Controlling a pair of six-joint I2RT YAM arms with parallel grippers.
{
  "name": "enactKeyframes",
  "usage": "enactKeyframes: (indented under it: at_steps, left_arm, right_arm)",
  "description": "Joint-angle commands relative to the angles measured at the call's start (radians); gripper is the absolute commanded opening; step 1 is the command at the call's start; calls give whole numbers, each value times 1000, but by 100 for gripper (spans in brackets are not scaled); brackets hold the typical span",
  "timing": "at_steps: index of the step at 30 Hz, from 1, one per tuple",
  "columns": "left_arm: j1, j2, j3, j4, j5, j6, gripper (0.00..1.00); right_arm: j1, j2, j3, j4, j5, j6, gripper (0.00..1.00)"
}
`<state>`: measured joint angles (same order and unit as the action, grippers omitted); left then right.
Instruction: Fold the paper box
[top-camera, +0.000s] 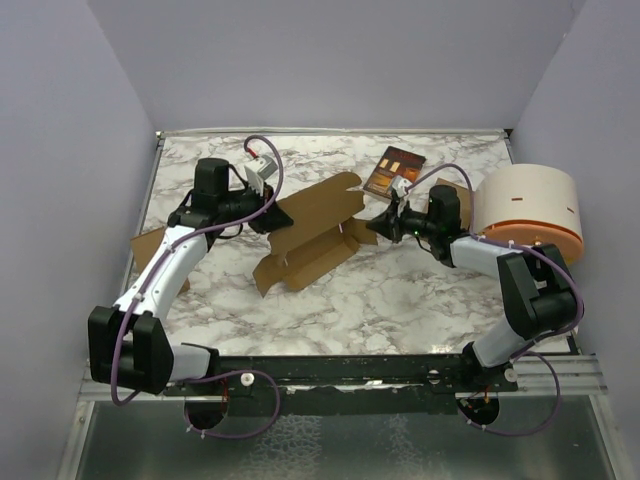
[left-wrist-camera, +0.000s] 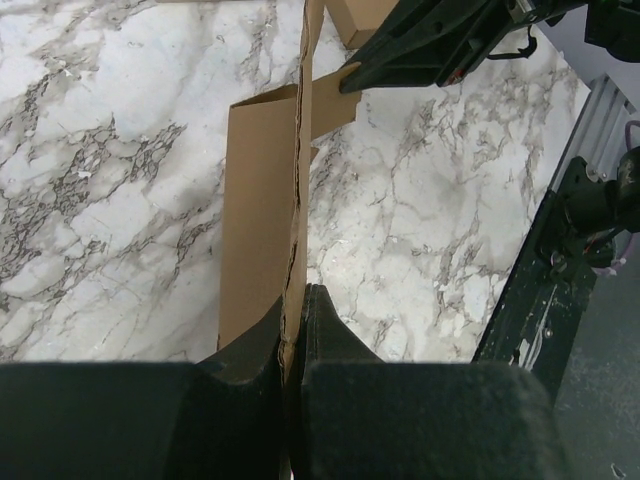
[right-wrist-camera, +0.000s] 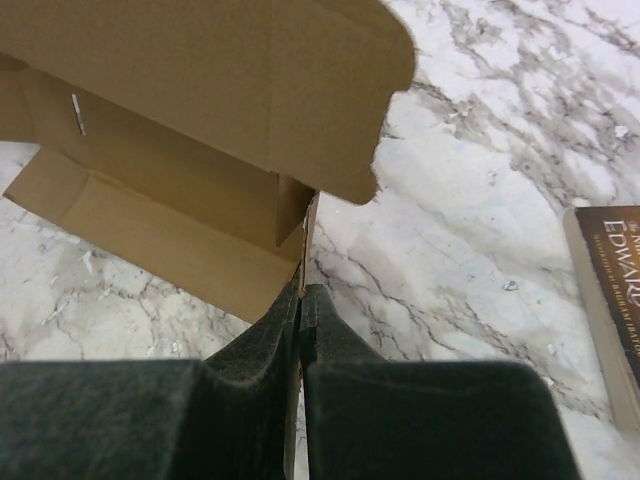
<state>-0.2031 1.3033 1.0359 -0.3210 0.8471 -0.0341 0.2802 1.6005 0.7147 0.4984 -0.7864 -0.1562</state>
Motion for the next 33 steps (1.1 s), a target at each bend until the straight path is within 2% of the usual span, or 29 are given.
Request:
enactKeyframes:
  at_steps: [1,14,21,33]
  left_arm:
    - [-12,-36,-12,-10,-12,22,0]
    - [-52,-44,-48,-40,-33,37,0]
    - [-58,-61,-68,-62,-47,43,0]
    - [-60,-71,-79,-47,-38,32,0]
  right_arm:
    - [2,-24,18,-94,-90,-58,1]
    - [2,-71,8,-273,-83,-160,1]
    - [9,-50,51,-440,-71,-189,1]
    - [32,-69,54,-514,19,-234,1]
